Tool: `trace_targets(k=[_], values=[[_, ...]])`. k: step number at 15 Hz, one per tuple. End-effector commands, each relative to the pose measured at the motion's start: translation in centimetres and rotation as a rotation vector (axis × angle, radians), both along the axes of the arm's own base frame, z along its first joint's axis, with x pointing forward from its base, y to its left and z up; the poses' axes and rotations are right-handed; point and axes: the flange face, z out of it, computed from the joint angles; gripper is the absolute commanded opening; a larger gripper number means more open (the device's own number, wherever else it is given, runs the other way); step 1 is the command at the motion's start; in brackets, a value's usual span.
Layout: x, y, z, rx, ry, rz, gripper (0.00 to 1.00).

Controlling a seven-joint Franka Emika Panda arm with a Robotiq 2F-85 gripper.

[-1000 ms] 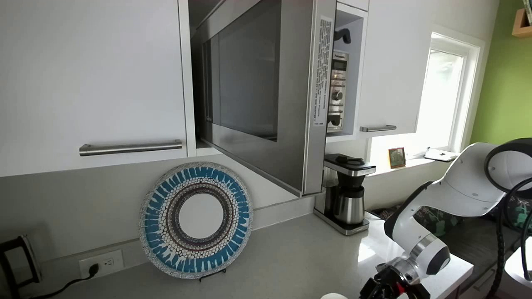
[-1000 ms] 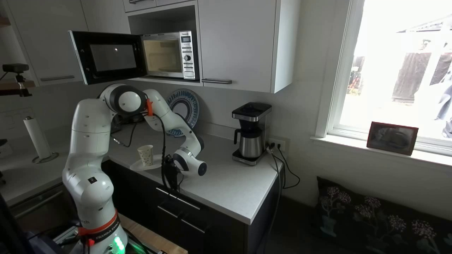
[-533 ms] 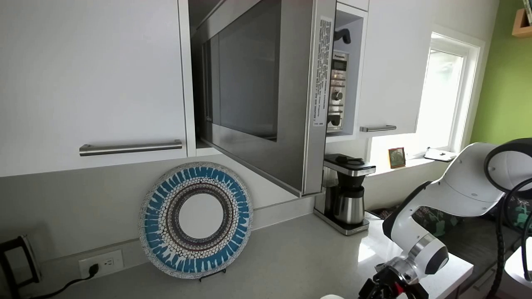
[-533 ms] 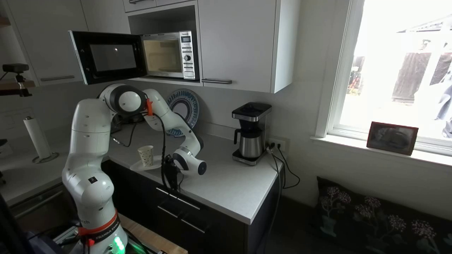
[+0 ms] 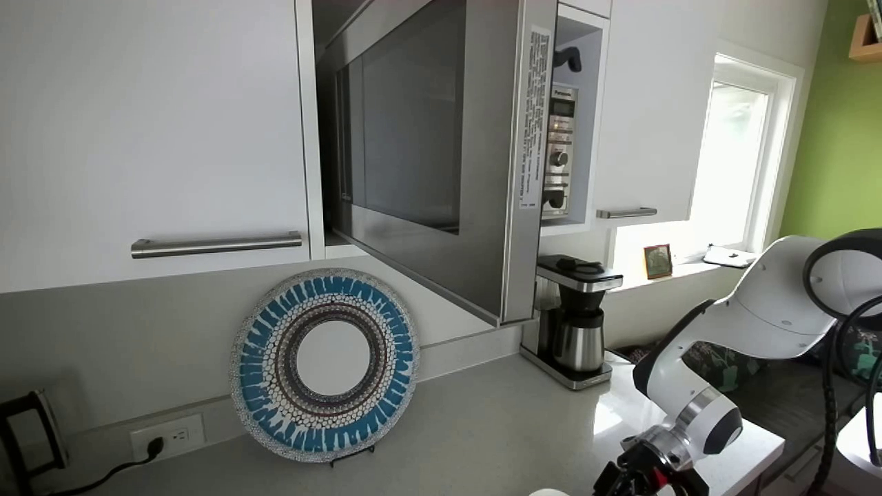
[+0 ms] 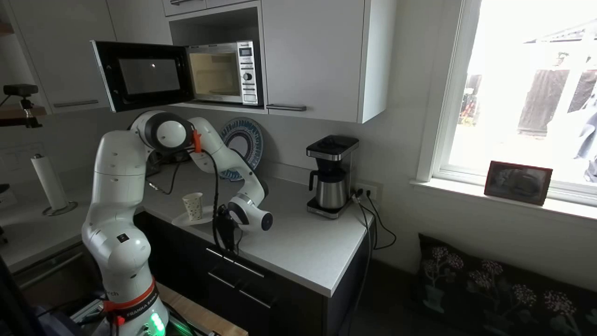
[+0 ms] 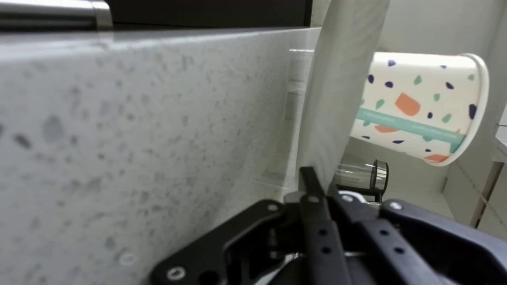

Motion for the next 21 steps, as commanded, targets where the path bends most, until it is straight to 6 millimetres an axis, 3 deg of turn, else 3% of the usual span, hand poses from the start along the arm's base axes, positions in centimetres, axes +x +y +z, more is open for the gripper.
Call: trace_targets(k=[1,4,9,13,14,15,17,19,21], values=[[1.08,0.35,-0.98,-0.063,-0.002,0.017,0.07],[1.13,0.41,-0.96,-0.066,0.006,0.017,0.02],[1.14,0.38,-1.01,-0.071,0.012,0.017,0.00],[1.16,0.42,-0.98,-0.074,0.018,0.018,0.14],[1.17,0.45,-0.96,-0.075,0.020,0.020,0.24],[1.16,0.47,-0.97,-0.076,0.022,0.020,0.21],[1.19,0.61,-0.88,-0.076,0.024,0.025,0.31],[1.19,0.61,-0.86,-0.077,0.026,0.025,0.29],[1.20,0.60,-0.87,-0.077,0.029,0.023,0.35]])
